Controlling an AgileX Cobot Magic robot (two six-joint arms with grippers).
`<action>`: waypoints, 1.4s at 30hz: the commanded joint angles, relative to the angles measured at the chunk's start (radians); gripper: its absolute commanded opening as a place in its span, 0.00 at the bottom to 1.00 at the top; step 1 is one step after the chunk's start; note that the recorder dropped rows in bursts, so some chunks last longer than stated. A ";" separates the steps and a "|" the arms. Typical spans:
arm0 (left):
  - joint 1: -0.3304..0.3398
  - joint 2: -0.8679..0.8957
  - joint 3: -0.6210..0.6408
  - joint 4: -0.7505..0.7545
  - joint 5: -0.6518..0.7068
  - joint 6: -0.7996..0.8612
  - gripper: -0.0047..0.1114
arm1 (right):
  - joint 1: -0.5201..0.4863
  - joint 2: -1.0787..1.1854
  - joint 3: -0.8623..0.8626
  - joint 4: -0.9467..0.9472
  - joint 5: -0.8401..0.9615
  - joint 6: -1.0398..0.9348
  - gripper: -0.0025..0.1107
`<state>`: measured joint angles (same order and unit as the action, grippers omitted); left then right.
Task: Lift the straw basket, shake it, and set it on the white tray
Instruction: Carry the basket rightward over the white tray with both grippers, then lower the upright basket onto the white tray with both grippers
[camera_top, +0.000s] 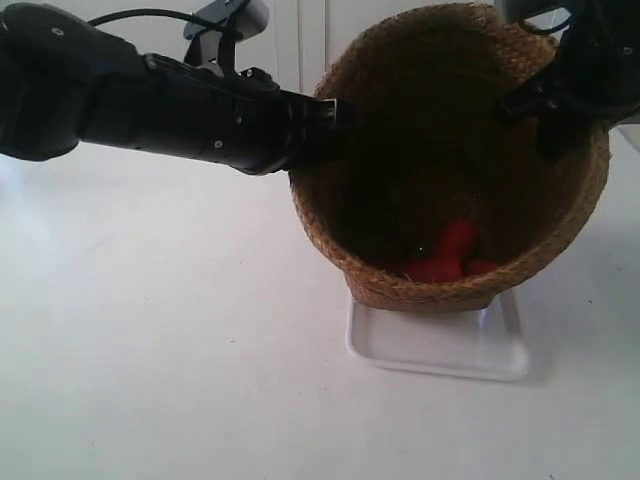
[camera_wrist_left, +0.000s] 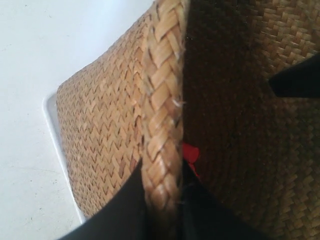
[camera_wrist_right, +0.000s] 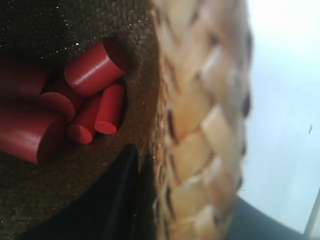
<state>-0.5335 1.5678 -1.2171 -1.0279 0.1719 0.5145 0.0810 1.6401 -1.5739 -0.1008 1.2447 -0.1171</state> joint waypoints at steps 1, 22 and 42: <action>-0.014 0.017 -0.064 -0.029 0.123 0.051 0.04 | -0.003 -0.006 -0.006 -0.016 -0.024 0.026 0.02; -0.014 0.056 -0.070 -0.029 0.096 0.065 0.04 | -0.003 -0.022 0.093 -0.109 -0.024 0.052 0.02; -0.014 0.102 -0.070 -0.029 0.075 0.065 0.04 | -0.003 0.044 0.094 -0.164 -0.027 0.072 0.03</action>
<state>-0.5335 1.6723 -1.2768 -1.0382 0.2012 0.5467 0.0810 1.6679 -1.4870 -0.2310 1.2166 -0.0510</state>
